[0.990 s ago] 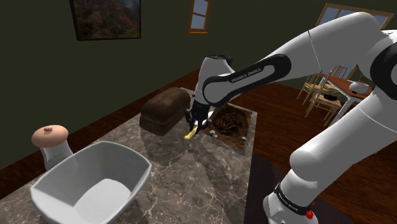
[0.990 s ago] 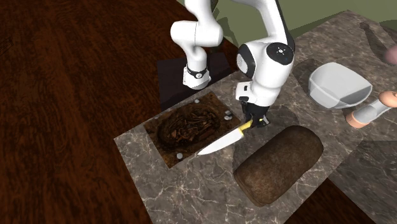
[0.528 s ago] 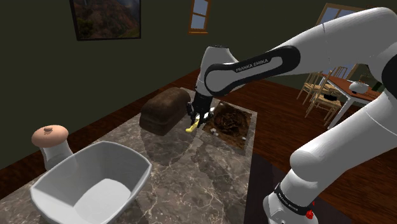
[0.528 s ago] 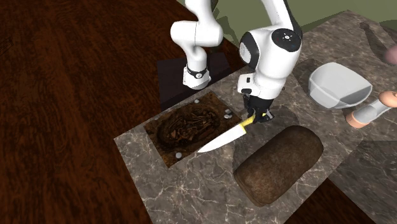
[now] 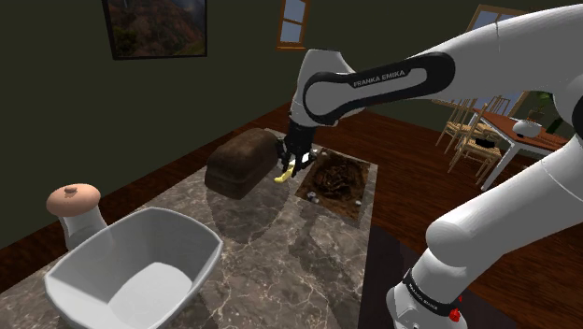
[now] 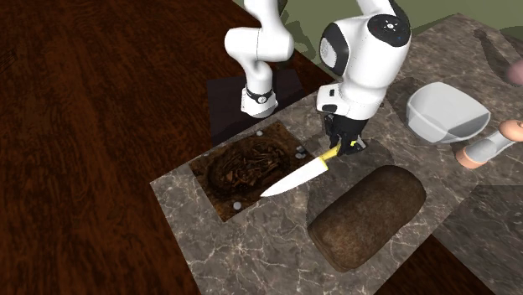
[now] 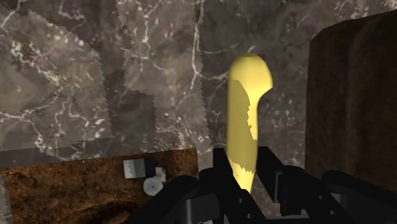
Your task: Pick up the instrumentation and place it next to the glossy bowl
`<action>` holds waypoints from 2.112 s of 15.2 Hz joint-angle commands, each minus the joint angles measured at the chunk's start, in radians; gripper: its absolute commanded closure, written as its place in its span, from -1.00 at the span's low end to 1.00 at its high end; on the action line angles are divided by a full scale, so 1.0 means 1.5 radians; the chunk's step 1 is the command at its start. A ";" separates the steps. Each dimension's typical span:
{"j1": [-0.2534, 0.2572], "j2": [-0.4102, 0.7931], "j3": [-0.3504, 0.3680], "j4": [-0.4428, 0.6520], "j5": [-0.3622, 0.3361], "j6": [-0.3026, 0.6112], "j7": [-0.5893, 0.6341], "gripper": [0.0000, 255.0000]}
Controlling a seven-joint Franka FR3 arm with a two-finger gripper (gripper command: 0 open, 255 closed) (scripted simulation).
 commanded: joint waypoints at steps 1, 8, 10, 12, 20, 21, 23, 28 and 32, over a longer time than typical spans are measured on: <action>0.001 -0.010 -0.004 0.012 0.002 -0.022 -0.001 1.00; 0.001 -0.029 -0.017 0.060 0.002 -0.088 -0.003 1.00; 0.001 -0.033 -0.020 0.075 0.002 -0.106 -0.003 1.00; 0.000 -0.036 -0.024 0.090 0.001 -0.125 -0.003 1.00; 0.026 -0.065 0.009 0.108 0.021 -0.161 0.052 1.00; 0.033 -0.069 0.019 0.108 0.027 -0.162 0.067 1.00; 0.045 -0.076 0.040 0.109 0.036 -0.165 0.096 1.00; 0.054 -0.075 0.064 0.080 0.045 -0.130 0.116 1.00; 0.055 -0.067 0.073 0.050 0.048 -0.093 0.116 1.00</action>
